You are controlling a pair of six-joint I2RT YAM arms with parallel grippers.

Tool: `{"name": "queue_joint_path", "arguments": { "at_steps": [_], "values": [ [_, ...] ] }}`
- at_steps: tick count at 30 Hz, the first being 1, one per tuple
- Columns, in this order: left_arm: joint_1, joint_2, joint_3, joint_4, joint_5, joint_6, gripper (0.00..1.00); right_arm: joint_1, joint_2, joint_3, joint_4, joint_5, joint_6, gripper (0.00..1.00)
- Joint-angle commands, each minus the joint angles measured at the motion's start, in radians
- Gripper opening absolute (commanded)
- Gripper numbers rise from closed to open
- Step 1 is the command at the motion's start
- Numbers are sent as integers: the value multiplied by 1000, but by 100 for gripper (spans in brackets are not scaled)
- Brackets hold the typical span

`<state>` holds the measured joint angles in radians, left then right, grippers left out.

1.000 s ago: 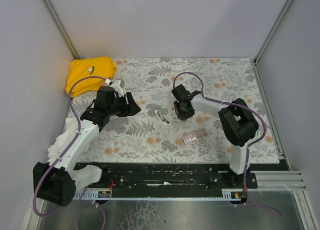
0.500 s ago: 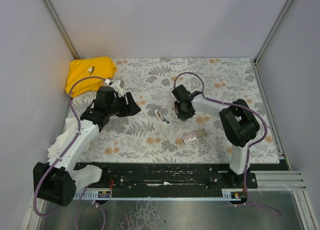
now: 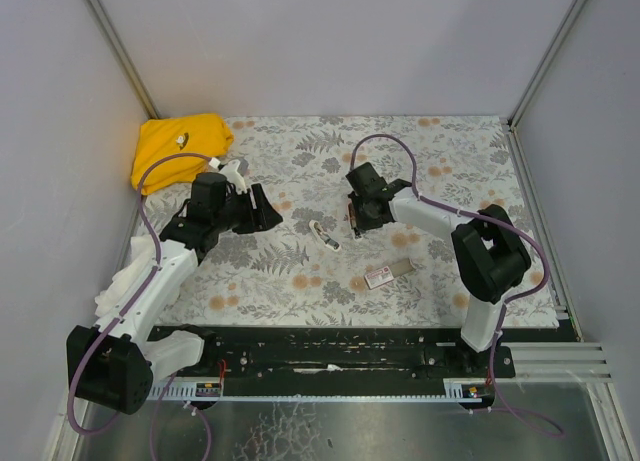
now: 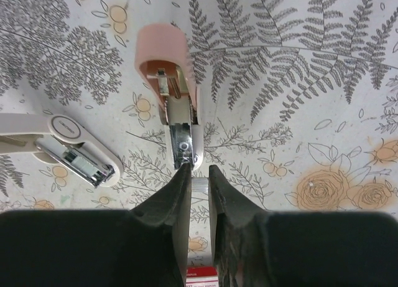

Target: Load the staples into the stapler

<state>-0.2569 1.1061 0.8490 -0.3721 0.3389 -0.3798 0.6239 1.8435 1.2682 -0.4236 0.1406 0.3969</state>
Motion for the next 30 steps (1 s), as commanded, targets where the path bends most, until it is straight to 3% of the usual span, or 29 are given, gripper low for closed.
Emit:
{"name": "queue_joint_path", "arguments": {
  "at_steps": [1,30],
  "values": [
    [12,-17,-11,66,27,-7,58,15,-14,-1,70,35,14,20],
    [36,-17,-16,73,50,-11,58,37,36,45,99,28,-51,20]
  ]
}}
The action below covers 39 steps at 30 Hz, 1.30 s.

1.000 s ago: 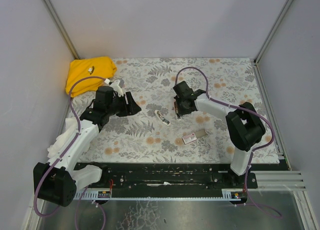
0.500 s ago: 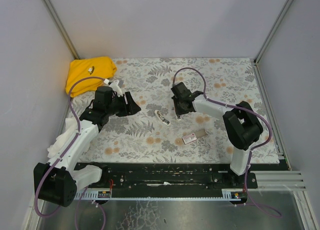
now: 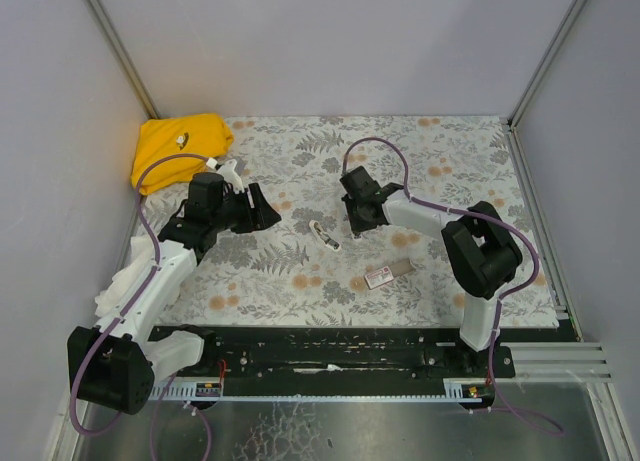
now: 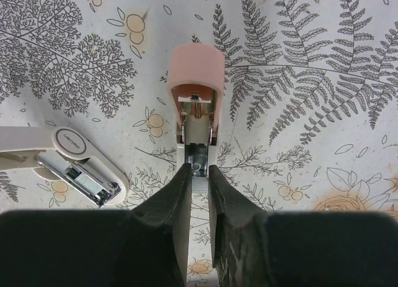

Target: Load the staples into the stapler

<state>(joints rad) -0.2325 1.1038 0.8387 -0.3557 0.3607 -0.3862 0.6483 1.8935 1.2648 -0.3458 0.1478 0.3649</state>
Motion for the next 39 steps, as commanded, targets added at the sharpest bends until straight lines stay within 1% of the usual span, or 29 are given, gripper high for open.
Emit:
{"name": "queue_joint_path", "arguments": {
  "at_steps": [1,22,39],
  "values": [
    [12,-15,-6,57,28,-4,58,13,-15,53,19,23,-20,20],
    [21,-13,-7,60,42,-8,58,22,-22,35,61,36,9,20],
    [23,-12,-10,61,47,-9,58,24,-4,20,54,69,-5,20]
  ]
}}
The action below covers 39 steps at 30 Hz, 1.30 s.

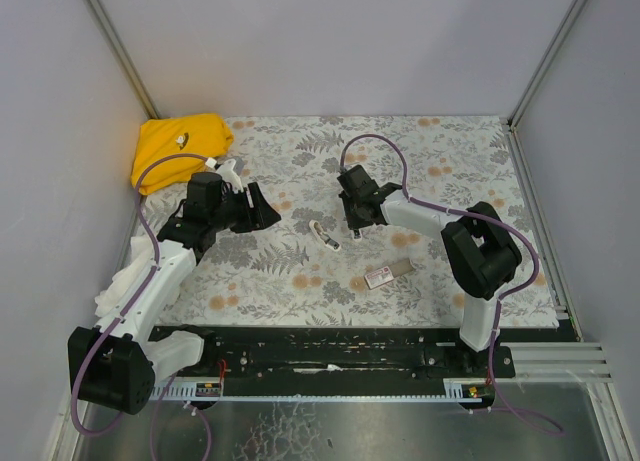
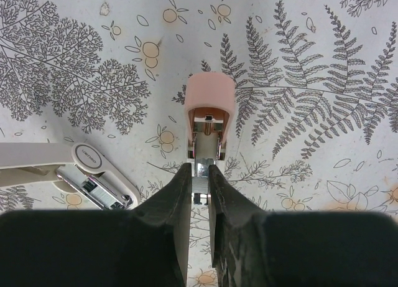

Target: Load the staples into the stapler

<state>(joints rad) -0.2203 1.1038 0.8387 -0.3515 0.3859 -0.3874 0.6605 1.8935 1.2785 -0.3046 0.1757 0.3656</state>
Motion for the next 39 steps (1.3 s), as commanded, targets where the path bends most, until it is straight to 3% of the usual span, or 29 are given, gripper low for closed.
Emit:
{"name": "queue_joint_path", "arguments": {
  "at_steps": [1,39],
  "values": [
    [10,-12,-9,57,22,-7,58,11,-2,5,12,43,-7,20],
    [21,-1,-10,65,40,-12,58,13,-7,-95,84,25,-108,19]
  ]
}}
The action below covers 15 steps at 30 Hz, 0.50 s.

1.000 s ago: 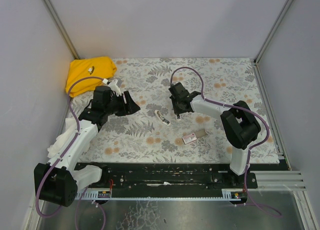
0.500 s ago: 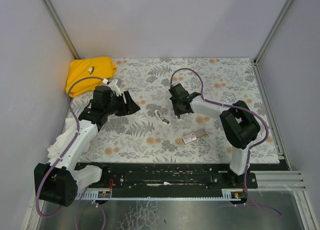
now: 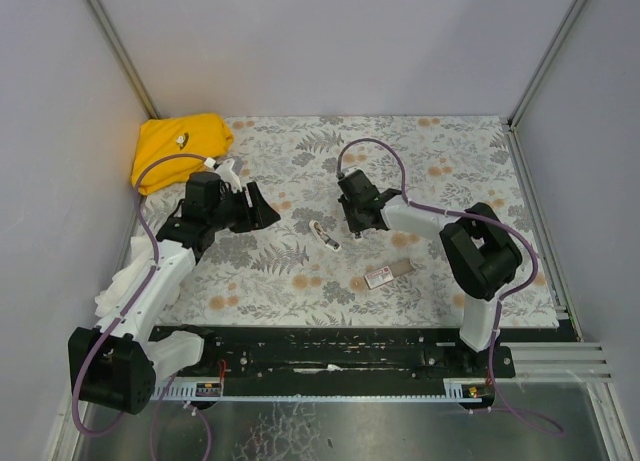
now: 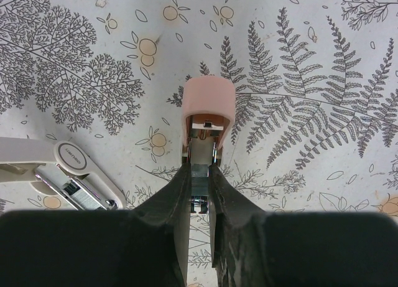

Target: Load the staples into the stapler

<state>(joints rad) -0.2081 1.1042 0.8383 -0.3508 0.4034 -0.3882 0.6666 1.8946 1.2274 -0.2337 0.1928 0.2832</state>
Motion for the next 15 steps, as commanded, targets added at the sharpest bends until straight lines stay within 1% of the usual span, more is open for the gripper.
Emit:
{"name": "queue_joint_path", "arguments": {
  "at_steps": [1,5,15],
  "values": [
    [8,-1,-9,64,23,-11,58,7,-12,-50,15,8,-23,19],
    [11,1,-9,65,29,-11,58,8,-25,-64,15,8,-15,23],
    [14,1,-9,67,32,-12,58,10,-89,-46,-5,-14,0,39]
  ]
}}
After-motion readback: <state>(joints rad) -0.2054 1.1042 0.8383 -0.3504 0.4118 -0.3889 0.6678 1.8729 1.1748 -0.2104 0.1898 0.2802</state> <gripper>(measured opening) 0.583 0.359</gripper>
